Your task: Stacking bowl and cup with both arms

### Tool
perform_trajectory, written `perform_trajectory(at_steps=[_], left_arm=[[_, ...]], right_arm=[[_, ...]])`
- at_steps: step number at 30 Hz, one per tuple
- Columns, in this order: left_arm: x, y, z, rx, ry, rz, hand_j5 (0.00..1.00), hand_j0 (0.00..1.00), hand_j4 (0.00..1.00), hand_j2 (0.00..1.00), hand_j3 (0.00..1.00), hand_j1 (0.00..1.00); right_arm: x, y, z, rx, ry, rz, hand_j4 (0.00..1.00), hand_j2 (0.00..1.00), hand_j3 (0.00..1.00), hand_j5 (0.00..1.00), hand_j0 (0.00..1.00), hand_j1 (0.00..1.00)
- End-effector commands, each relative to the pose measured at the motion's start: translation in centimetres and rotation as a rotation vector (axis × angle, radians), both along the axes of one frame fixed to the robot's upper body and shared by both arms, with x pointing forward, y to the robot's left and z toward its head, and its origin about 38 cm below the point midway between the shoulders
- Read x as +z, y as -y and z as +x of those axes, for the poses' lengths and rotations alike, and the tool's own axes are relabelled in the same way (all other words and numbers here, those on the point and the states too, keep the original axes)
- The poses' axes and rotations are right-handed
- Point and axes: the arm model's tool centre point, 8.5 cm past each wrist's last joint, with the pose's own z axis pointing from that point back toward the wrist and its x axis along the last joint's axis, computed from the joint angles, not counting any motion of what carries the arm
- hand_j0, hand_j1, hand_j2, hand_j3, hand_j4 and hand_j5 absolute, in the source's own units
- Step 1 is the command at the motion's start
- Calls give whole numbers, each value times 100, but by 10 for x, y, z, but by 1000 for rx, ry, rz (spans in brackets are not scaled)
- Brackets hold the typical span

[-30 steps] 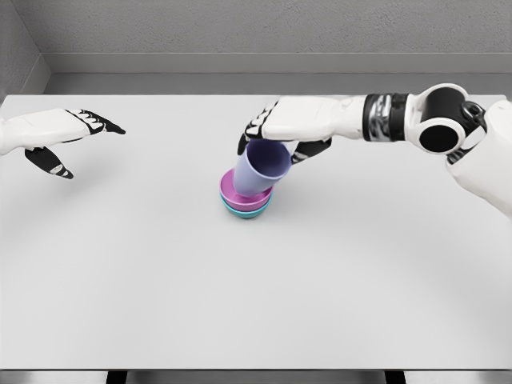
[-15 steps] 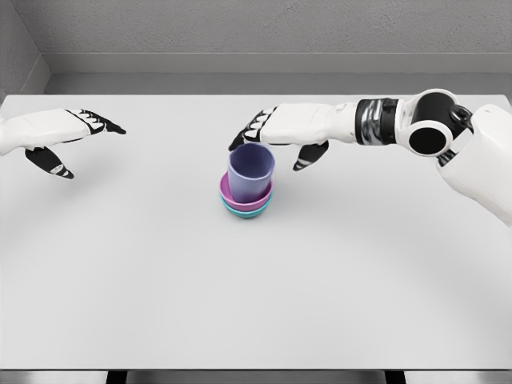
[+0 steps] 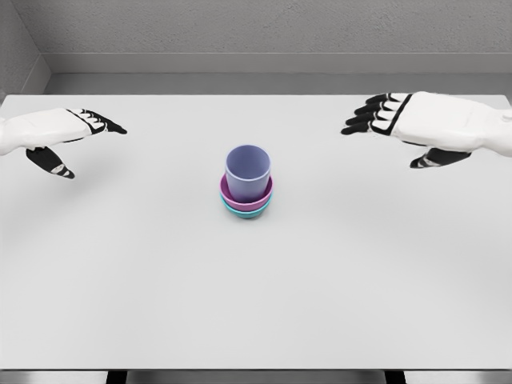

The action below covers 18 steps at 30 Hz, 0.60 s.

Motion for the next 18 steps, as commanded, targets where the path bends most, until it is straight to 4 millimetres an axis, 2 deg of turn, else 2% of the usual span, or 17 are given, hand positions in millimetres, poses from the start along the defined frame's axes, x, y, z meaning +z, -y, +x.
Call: perform_trajectory(at_steps=[1, 4, 5, 18], left_arm=[[0, -2, 0, 7, -1, -5, 100, 100, 100, 100, 100, 100], [0, -6, 1, 20, -3, -1, 100, 100, 100, 100, 100, 100], [-3, -7, 2, 27, -8, -4, 100, 100, 100, 100, 100, 100], [-6, -8, 1, 29, -14, 5, 100, 100, 100, 100, 100, 100]], right_arm=[[29, 18, -6, -22, 66, -7, 100, 100, 100, 100, 100, 100], [18, 12, -9, -4, 41, -6, 100, 100, 100, 100, 100, 100], [7, 9, -12, 7, 16, -3, 100, 100, 100, 100, 100, 100], [4, 8, -13, 10, 6, -6, 100, 100, 100, 100, 100, 100]])
